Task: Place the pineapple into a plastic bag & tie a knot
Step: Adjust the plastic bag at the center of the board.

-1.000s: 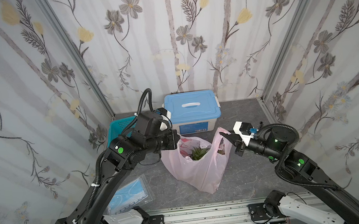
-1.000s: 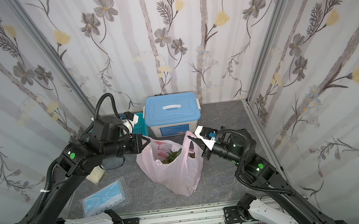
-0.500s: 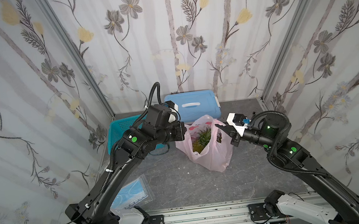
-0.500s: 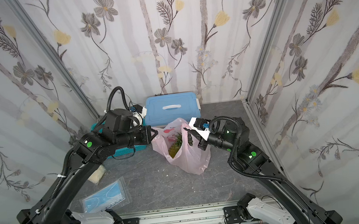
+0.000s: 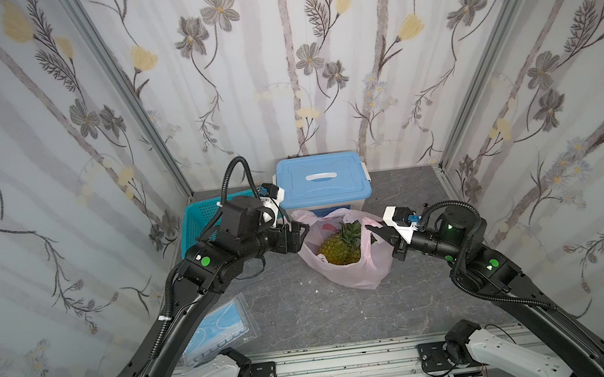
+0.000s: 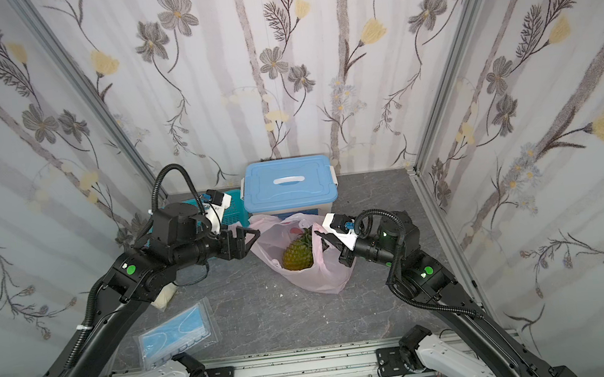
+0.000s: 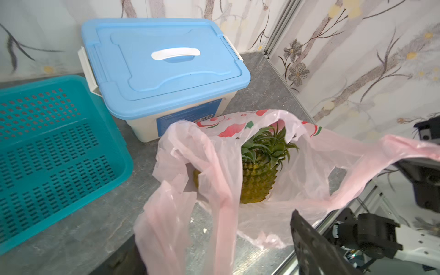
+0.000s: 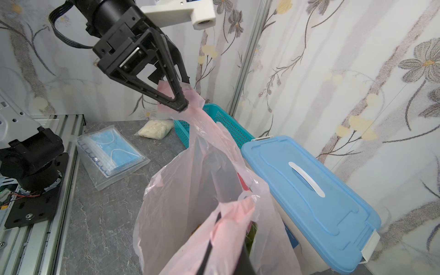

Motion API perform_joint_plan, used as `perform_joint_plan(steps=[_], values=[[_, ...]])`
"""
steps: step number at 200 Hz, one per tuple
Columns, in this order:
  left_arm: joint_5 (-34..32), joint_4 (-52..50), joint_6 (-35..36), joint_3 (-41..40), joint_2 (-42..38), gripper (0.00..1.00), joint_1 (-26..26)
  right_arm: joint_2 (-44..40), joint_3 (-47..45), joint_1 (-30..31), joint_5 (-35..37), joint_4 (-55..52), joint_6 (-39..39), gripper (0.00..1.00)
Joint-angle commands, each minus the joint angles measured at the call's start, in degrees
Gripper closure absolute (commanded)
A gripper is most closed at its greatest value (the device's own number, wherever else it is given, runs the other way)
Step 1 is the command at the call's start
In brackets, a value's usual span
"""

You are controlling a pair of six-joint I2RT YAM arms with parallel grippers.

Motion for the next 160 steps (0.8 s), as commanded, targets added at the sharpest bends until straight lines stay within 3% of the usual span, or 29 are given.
perform_joint_plan(steps=[1,42,74,101,126,160], values=[[4.39,3.21,16.09,-2.53,-4.88,0.10,1.86,0.06,0.79,-0.43,-2.10,-0.33,-1.68,1.00],[2.65,2.43,24.34,-1.83,-12.86,0.07,4.27,0.34,1.78,-1.68,-3.15,-2.27,-2.38,1.00],[-2.72,-7.41,27.65,0.73,-14.38,0.07,4.36,0.74,2.15,-2.94,-4.96,-2.97,-2.93,1.00],[-7.22,-10.92,39.82,-4.70,-16.31,0.07,4.36,1.23,2.79,-3.80,-6.56,-5.00,-5.10,1.00],[-9.12,-1.85,50.50,-12.64,-16.82,0.06,5.78,1.69,3.73,-4.60,-8.45,-6.71,-6.78,1.00],[4.84,17.07,53.40,-14.92,-10.38,0.02,10.12,2.97,5.59,-5.15,-10.92,-8.99,-8.43,1.00]])
